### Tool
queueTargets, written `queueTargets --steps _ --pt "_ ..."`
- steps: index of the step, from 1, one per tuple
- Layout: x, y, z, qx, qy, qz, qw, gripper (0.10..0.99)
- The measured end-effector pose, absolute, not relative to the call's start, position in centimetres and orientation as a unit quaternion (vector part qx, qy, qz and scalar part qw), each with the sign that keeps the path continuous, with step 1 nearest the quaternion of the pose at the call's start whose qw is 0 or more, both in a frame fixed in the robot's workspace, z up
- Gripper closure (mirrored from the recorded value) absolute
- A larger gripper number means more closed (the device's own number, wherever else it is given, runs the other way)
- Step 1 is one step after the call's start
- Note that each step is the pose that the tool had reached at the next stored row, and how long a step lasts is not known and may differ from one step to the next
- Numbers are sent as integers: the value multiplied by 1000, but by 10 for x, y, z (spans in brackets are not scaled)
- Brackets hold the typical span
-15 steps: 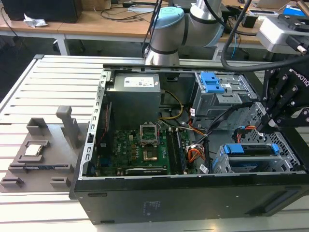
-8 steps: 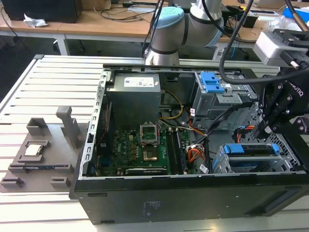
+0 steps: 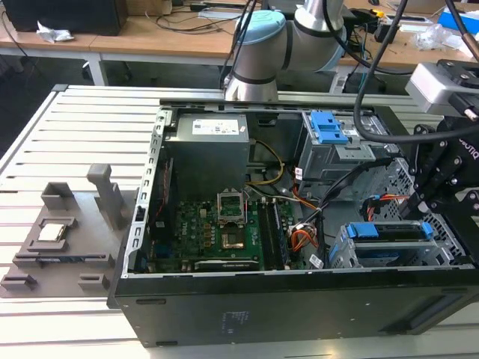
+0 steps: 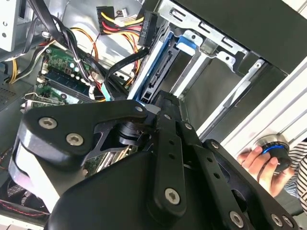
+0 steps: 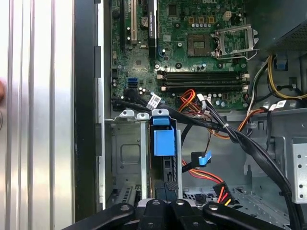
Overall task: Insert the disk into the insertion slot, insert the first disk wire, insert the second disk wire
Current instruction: 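Insert the disk into the insertion slot, then insert the first disk wire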
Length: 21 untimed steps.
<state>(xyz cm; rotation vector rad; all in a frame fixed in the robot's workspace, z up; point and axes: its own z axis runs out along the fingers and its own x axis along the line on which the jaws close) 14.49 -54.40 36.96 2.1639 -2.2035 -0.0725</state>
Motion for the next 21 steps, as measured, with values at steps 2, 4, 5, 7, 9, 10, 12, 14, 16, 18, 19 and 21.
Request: queueTargets --steps 2,4,5,7,9,10,12,14,16,18,19,21 --pt "145 -544 370 700 -713 -23 26 980" --pt "145 -544 370 700 -713 -23 26 980" --pt "145 -544 370 700 -713 -23 26 980" --pt "145 -544 370 700 -713 -23 26 980" --pt "145 -544 370 700 -713 -23 26 980" --pt "145 -544 370 700 -713 -23 26 980" --pt "145 -544 370 700 -713 -23 26 980" --pt "145 -544 370 700 -713 -23 26 918" --pt "145 -544 370 700 -713 -23 26 792" --pt "145 -544 370 700 -713 -23 26 725" --pt "145 -543 370 700 -713 -23 26 725" --pt "146 -531 370 701 -712 -23 26 725"
